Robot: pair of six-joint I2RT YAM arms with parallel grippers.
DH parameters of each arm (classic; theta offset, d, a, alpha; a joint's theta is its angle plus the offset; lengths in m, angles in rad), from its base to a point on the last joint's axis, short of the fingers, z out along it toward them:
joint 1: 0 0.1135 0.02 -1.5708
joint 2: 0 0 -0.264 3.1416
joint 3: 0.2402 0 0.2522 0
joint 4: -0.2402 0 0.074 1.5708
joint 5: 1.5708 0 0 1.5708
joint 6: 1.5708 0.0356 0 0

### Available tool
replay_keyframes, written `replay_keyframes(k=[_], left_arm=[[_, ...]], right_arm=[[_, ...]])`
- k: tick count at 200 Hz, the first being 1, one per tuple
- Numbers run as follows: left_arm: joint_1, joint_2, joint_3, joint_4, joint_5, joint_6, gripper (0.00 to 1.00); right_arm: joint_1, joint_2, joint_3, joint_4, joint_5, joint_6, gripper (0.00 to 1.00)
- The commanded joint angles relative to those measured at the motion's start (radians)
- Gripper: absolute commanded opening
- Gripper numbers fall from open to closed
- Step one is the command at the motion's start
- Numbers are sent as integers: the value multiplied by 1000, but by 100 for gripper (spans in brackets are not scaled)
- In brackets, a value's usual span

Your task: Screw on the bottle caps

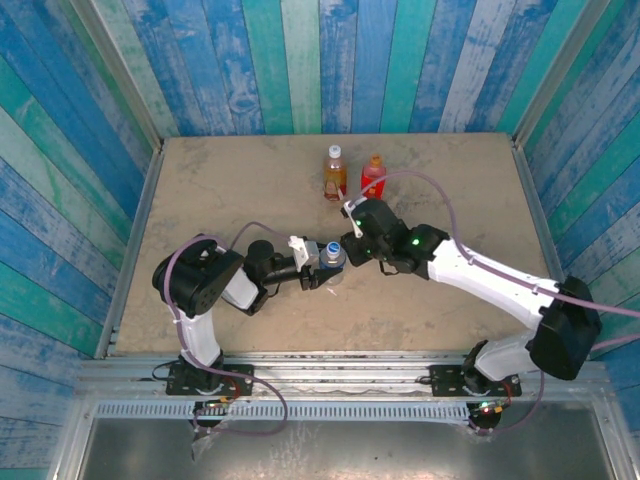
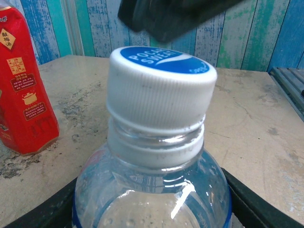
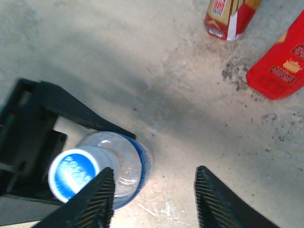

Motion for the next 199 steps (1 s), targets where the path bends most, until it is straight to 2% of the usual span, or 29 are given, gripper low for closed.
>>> replay_keyframes(k=[1,21,43,108,144,182,199], left_arm=[[-8,1,-7,-128,-20,2,58],[-8,6,-7,-128,-20,-1,58],[-8,5,-5,-130,-21,0,58],[-8,4,-2,-143,-15,2,58],[-9,0,0,-151,-1,1,58],[-9,-12,8,-174,30,0,59],[-8,-16,9,-182,42,0,59]], right_arm=[[11,-42,3,19,-57,-34,57],[24,-12,33,13,-99,-34,62],[48,30,62,0,-97,-50,63],[48,122,107,-50,-59,-57,45],[46,123,112,-67,-55,-72,30],[-11,110,123,-124,-170,-198,18],[-51,114,151,-169,-298,-307,18]])
